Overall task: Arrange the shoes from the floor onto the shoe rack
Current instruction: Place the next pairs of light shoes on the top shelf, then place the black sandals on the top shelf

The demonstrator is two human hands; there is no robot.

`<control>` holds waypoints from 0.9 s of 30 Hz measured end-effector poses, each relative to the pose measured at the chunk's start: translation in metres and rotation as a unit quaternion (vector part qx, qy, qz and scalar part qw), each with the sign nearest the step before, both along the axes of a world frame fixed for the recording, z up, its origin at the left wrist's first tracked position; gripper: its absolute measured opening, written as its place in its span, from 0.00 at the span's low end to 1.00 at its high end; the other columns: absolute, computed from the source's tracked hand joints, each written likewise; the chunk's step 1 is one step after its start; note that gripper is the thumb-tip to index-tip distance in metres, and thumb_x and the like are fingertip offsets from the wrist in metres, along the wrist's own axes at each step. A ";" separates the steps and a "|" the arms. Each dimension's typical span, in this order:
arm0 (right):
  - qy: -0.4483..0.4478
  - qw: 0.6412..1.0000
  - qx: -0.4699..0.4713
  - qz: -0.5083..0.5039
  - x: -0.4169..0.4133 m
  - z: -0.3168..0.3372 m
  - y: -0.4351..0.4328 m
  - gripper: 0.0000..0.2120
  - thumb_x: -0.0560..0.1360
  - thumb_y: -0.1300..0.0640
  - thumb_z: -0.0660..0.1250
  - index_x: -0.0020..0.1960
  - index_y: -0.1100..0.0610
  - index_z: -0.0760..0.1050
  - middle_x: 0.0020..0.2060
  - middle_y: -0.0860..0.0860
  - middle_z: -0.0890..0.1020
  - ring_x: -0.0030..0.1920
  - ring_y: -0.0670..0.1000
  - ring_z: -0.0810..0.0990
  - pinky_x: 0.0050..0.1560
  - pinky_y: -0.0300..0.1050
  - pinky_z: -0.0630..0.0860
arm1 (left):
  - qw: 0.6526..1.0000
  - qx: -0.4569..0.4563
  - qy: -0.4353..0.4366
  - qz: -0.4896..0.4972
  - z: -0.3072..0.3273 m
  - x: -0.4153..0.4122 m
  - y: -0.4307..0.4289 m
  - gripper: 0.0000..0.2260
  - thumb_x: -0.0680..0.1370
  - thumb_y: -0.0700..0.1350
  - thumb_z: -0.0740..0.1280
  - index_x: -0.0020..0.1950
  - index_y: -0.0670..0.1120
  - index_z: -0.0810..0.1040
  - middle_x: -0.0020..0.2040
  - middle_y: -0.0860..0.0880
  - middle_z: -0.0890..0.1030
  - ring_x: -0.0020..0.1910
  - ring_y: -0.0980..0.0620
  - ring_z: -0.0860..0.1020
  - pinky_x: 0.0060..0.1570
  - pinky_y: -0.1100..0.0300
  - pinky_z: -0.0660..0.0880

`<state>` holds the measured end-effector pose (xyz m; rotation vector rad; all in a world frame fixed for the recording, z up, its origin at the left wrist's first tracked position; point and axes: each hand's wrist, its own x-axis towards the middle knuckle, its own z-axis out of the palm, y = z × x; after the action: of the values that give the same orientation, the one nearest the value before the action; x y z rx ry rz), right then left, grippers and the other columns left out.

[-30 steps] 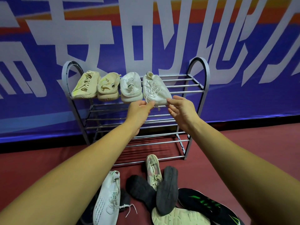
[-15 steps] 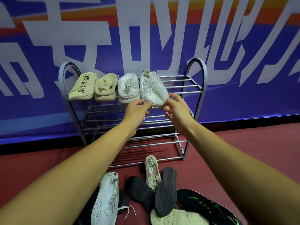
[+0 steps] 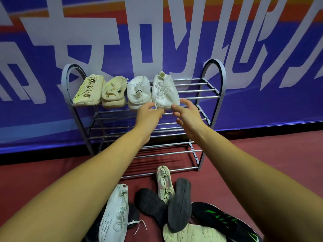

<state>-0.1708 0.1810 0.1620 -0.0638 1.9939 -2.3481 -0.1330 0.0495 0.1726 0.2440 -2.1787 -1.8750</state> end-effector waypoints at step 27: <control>-0.091 0.925 0.362 0.073 0.051 -0.117 0.046 0.04 0.73 0.59 0.69 0.43 0.58 0.75 0.31 0.53 0.76 0.31 0.51 0.75 0.26 0.39 0.67 | 0.932 -0.213 -0.212 -0.201 -0.102 0.035 0.013 0.06 0.76 0.38 0.68 0.53 0.43 0.78 0.42 0.45 0.81 0.39 0.51 0.77 0.41 0.60 0.74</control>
<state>-0.1197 0.2274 0.0452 0.0401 2.4993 -1.3494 -0.0979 0.0627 0.0710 0.1285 -3.0653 -1.5680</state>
